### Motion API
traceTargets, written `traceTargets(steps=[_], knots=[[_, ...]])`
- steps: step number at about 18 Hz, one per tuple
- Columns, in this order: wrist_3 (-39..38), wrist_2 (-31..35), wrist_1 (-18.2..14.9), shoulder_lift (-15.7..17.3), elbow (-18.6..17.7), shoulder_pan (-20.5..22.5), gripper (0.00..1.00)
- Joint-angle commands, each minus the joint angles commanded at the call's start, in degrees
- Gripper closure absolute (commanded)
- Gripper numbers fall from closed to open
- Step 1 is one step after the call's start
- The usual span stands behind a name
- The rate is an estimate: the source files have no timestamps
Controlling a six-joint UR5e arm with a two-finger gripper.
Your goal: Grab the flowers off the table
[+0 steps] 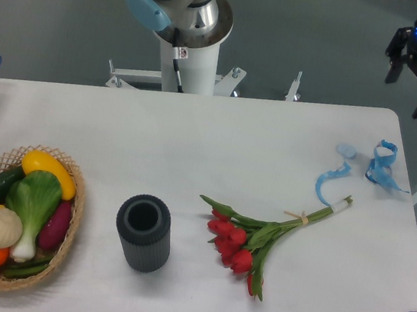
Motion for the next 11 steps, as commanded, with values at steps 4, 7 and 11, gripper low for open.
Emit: traceTargets(steps=[4, 7, 11], knots=[[-0.3, -0.1, 0.0, -0.1, 0.3, 0.0, 0.00], [-3.3, -0.9, 0.0, -0.1, 0.1, -0.2, 0.00], [-5.8, -5.5, 0.3, -0.2, -1.7, 0.2, 0.00]])
